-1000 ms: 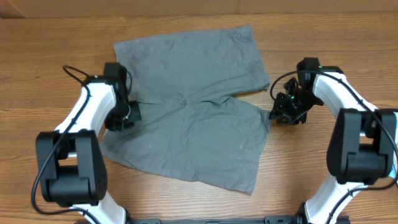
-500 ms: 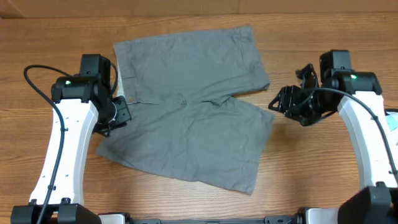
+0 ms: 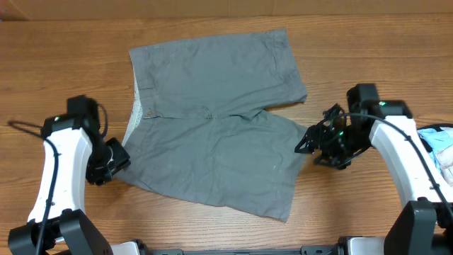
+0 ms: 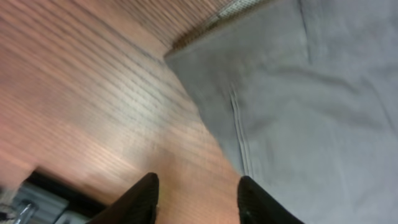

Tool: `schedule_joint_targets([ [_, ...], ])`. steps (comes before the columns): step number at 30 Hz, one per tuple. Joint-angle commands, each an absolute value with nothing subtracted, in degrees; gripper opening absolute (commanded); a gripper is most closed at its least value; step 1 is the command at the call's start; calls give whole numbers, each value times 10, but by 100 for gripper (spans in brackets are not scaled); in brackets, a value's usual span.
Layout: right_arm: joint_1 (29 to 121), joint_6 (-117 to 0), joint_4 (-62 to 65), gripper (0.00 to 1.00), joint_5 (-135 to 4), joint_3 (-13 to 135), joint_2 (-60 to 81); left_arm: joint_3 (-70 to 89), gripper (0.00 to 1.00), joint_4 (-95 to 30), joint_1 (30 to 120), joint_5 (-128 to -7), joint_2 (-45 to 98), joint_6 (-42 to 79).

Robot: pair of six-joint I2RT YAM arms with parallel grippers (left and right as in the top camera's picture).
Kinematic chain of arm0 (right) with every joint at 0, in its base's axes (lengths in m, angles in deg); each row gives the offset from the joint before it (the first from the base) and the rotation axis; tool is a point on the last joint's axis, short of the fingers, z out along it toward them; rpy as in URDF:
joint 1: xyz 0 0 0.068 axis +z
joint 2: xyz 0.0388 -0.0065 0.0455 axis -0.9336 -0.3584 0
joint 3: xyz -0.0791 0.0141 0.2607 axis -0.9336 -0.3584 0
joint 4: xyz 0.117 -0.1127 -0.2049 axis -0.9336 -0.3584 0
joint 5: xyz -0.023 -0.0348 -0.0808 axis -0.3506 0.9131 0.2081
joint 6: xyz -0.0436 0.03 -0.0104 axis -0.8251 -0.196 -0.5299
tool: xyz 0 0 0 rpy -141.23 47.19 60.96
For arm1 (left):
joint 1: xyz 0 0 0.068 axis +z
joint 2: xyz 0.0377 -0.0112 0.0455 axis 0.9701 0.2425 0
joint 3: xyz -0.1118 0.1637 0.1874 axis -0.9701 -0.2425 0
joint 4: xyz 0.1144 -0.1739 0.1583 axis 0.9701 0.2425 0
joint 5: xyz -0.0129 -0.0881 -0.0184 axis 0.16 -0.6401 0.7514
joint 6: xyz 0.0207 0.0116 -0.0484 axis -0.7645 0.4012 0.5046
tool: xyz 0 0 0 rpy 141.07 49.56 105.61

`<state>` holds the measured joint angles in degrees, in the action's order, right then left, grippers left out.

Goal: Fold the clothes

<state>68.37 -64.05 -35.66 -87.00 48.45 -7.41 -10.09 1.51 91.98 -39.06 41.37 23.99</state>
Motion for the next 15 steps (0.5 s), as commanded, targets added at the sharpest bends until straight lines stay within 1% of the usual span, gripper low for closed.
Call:
schedule_joint_targets([
  [1, 691, -618, -335, 70, -882, 449, -73, -144, 51, -24, 941, -414, 416, 219],
  [3, 691, -615, -322, 70, -882, 430, -73, -173, 56, -65, 948, -408, 416, 220],
  [9, 691, -621, -325, 70, -882, 417, -73, -243, 55, -188, 955, -408, 417, 214],
  [13, 691, -623, -325, 72, -882, 417, -73, -269, 54, -224, 955, -394, 417, 214],
  [15, 691, -623, -325, 73, -882, 417, -73, -278, 52, -230, 955, -372, 417, 214],
])
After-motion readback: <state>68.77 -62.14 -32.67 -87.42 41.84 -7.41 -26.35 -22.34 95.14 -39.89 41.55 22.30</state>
